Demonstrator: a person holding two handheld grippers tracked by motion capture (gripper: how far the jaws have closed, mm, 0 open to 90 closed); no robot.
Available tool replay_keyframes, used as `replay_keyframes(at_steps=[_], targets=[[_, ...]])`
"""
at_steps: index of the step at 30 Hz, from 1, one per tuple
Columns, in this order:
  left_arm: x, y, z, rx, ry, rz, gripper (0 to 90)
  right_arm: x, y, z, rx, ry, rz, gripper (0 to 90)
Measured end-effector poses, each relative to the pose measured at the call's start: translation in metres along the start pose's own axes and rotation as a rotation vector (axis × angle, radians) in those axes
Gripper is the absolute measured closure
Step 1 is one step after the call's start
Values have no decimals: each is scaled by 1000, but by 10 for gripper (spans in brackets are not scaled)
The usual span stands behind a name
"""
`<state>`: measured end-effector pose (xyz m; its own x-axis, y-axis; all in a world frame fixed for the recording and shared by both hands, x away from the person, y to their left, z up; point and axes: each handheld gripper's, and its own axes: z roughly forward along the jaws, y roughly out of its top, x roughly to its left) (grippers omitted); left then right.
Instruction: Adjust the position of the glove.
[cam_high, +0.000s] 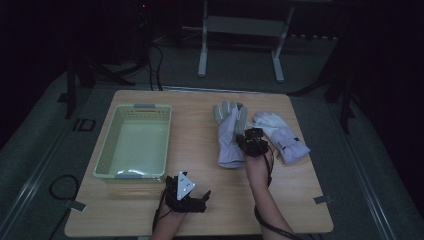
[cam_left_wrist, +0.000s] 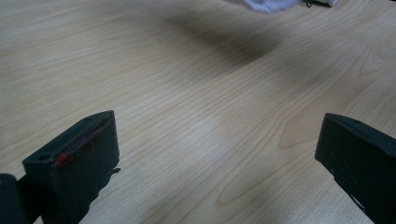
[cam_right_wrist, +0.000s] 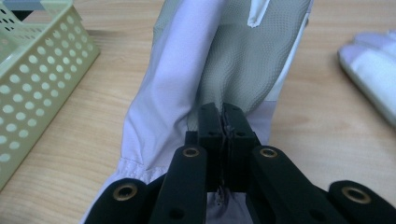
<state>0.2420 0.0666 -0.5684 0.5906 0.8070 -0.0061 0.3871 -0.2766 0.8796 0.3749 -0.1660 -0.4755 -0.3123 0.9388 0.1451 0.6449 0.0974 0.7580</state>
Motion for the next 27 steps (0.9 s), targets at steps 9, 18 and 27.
replay_keyframes(at_steps=[9,18,27], targets=[[-1,0,0,0,-3,10,0,3,-20,21,35,-40,10,877],[-1,0,0,0,-6,10,0,10,-28,51,77,-52,21,874],[-1,0,0,0,-9,13,0,15,-35,64,117,-62,-26,711]])
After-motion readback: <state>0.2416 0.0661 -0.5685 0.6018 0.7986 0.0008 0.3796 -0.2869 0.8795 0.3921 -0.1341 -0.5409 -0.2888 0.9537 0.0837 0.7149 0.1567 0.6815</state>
